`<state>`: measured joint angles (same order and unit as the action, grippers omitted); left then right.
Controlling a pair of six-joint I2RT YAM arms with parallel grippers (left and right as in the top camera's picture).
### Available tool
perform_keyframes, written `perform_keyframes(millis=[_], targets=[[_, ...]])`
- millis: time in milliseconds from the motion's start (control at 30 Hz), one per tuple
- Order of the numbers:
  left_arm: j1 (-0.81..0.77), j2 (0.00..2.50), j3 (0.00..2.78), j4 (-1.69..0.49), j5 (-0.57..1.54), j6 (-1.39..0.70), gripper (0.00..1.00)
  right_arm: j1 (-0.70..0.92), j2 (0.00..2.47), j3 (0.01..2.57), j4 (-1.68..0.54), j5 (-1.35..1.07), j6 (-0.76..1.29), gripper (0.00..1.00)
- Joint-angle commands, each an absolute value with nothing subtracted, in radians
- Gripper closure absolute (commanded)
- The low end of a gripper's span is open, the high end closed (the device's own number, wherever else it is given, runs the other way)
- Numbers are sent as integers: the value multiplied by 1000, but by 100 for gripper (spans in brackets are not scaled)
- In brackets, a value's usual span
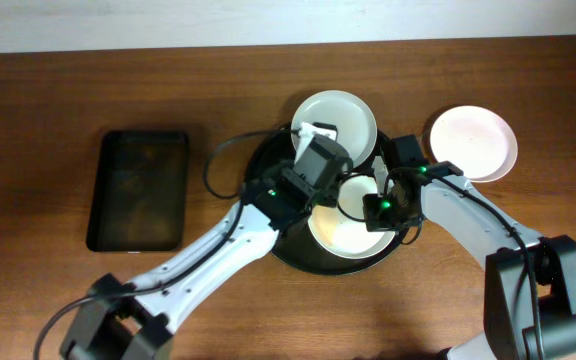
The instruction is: Clean dirty plates on tray and stack at the side
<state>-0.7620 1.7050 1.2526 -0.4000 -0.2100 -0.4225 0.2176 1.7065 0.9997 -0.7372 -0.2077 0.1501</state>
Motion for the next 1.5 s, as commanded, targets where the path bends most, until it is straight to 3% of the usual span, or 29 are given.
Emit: perform_keyframes(millis=[0, 833, 1233, 1467], targets=[[-766, 1830, 1237, -402, -39, -455, 100, 221, 1712, 1015, -762, -199, 148, 96], [-757, 2062, 1223, -314, -101, -455, 100, 184, 1691, 970, -781, -207, 143, 96], [-756, 2042, 1231, -123, -190, -344, 100, 184, 1691, 968, -783, -206, 108, 96], [-757, 1993, 1235, -198, -250, -294, 100, 184, 1691, 968, -782, -206, 104, 96]])
